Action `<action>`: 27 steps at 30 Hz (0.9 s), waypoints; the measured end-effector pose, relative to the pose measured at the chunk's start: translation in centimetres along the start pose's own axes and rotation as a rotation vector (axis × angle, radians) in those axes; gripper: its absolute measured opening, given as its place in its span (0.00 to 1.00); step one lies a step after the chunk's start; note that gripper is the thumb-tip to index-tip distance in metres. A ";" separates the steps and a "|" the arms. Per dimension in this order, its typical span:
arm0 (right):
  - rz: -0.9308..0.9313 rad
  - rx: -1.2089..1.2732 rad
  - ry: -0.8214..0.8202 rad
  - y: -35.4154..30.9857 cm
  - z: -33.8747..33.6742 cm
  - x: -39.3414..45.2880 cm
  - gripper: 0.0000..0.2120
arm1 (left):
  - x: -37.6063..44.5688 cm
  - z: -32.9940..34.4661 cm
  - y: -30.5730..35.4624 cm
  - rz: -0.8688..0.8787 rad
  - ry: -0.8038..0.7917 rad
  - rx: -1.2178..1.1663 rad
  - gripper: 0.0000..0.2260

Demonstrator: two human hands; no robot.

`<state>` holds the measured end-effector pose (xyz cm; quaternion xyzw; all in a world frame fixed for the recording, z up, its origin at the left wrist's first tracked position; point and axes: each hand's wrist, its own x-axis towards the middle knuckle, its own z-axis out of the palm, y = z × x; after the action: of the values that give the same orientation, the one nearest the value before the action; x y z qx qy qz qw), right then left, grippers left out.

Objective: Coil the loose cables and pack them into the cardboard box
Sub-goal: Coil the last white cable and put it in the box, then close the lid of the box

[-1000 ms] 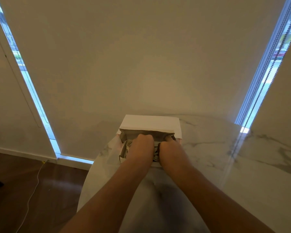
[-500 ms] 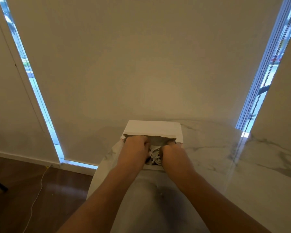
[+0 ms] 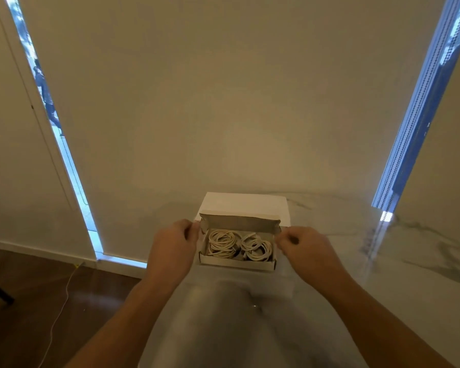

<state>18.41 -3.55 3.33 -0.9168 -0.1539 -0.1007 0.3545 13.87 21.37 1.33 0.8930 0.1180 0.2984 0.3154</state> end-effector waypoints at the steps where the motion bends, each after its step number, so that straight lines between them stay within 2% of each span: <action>1: 0.035 0.022 0.018 0.3 -0.3 0.1 0.13 | 0.3 0.0 -0.4 -0.019 0.023 0.004 0.13; 5: 0.130 0.102 0.088 1.2 -0.9 1.6 0.13 | 1.5 0.0 -0.5 -0.093 0.044 -0.060 0.18; 8: 0.158 0.129 0.108 1.1 -0.8 2.8 0.20 | 2.1 0.0 0.3 -0.100 0.001 -0.105 0.24; 11: 0.156 0.078 0.066 0.6 -0.3 3.5 0.23 | 2.9 0.2 0.9 -0.117 -0.079 -0.139 0.28; 14: 0.146 0.070 0.003 0.3 0.3 4.2 0.22 | 3.5 0.5 1.1 -0.106 -0.122 -0.097 0.30; 23: 0.108 0.098 -0.006 0.2 0.2 4.8 0.18 | 4.2 1.5 0.0 -0.091 -0.149 -0.095 0.25; 27: 0.107 0.127 -0.037 0.1 0.0 4.7 0.14 | 4.1 1.4 -0.1 -0.112 -0.170 -0.142 0.19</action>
<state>22.82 -2.62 4.64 -0.9010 -0.1173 -0.0548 0.4140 17.95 22.42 2.27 0.8824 0.1192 0.2113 0.4032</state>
